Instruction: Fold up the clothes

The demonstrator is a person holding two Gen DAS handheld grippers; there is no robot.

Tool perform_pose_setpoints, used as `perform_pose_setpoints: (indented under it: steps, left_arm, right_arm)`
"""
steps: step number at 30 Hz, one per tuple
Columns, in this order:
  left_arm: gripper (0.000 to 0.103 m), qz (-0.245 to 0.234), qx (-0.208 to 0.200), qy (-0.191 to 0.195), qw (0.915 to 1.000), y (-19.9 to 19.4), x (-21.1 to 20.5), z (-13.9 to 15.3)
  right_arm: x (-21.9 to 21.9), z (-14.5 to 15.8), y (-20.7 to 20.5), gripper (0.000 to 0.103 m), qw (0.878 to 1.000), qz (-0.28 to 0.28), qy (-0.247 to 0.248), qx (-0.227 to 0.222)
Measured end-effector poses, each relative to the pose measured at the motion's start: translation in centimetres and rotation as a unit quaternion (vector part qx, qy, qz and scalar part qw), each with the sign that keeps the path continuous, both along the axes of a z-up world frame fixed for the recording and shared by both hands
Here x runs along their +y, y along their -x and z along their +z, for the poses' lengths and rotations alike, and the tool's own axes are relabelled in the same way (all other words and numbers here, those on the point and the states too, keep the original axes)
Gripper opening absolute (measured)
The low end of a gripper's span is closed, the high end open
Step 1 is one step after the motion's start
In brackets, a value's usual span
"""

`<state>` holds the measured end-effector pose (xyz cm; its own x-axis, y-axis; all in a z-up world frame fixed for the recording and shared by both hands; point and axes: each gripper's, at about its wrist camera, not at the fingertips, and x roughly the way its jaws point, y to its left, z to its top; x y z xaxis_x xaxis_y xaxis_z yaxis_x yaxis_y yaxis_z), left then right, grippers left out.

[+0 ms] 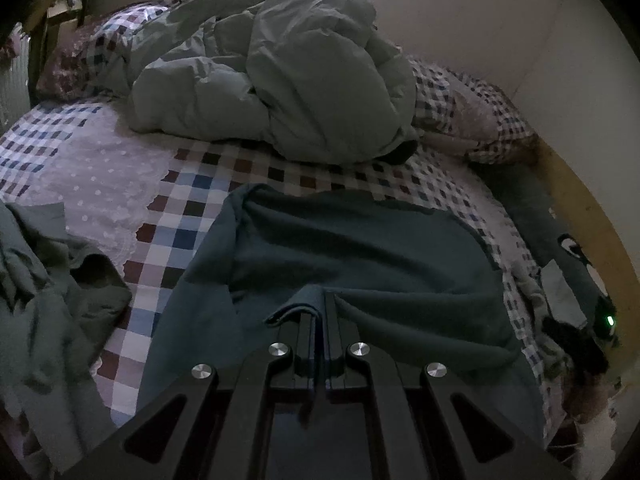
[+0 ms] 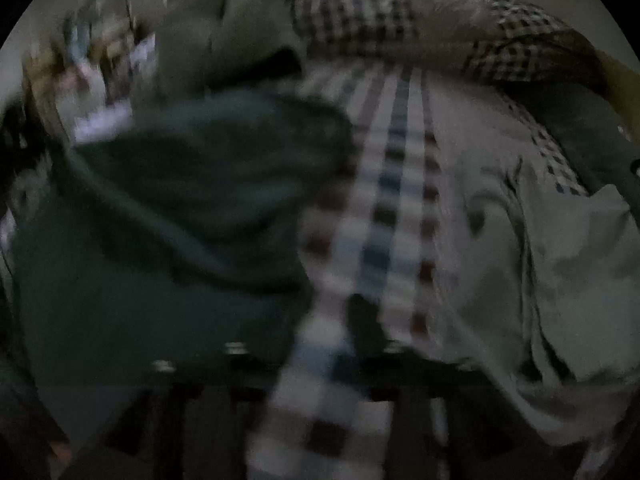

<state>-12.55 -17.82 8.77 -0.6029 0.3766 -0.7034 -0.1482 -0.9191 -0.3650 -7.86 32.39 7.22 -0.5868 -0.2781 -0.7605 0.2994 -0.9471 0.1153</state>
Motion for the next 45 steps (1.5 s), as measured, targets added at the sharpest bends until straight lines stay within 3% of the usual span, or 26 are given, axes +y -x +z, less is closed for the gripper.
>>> perform_pose_setpoints:
  steps: [4,10,17,18,20,21,29,34,37,39,42,45]
  left_arm:
    - [0.001,-0.007,0.007,-0.003,0.9999,0.1,0.0,-0.1]
    - [0.001,-0.012,0.018,-0.026,0.9994,0.3,-0.3,-0.2]
    - [0.001,-0.017,0.020,-0.038,0.9989,0.9,-0.7,-1.1]
    - [0.001,-0.017,0.018,-0.039,0.9989,1.0,-0.7,-1.4]
    - [0.001,-0.015,0.014,-0.040,0.9990,1.2,-0.9,-1.9]
    - [0.001,-0.015,0.012,-0.040,0.9990,1.3,-0.9,-2.1]
    - [0.001,-0.019,-0.011,-0.013,0.9997,2.4,-0.3,-3.9]
    - [0.004,0.000,-0.060,0.007,0.9982,4.5,0.4,-7.0]
    - [0.016,0.012,-0.062,0.002,0.9980,5.2,0.4,-7.6]
    - [0.035,0.025,-0.061,-0.004,0.9978,5.5,0.0,-7.8]
    - [0.057,0.050,-0.054,-0.048,0.9961,4.7,-1.5,-7.4]
    - [0.064,0.049,-0.045,-0.081,0.9945,2.6,-2.3,-6.5]
  right_arm:
    - [-0.8,0.4,5.6,0.055,0.999,-0.034,0.029,0.015]
    - [-1.4,-2.0,16.2,0.055,0.996,-0.068,0.012,-0.048]
    - [-2.0,-3.9,21.4,0.055,0.994,-0.066,0.015,-0.082]
    - [-2.3,-4.2,21.8,0.050,0.994,-0.062,0.009,-0.088]
    - [-2.8,-4.6,22.4,0.008,0.994,-0.051,-0.004,-0.097]
    - [-3.1,-4.5,22.7,0.002,0.994,-0.047,-0.014,-0.093]
    - [-2.6,-1.3,24.0,0.000,0.994,-0.076,-0.077,-0.029]
    - [-2.9,-3.1,24.6,0.001,0.986,-0.101,-0.122,-0.045]
    - [-2.5,-3.5,24.3,0.001,0.976,-0.147,-0.157,-0.032]
    - [-2.1,-3.1,23.8,0.004,0.972,-0.166,-0.167,-0.021]
    - [-2.3,-1.9,22.2,0.005,0.976,-0.160,-0.149,0.005]
    - [-3.2,-0.4,19.5,0.011,0.982,-0.135,-0.130,0.036]
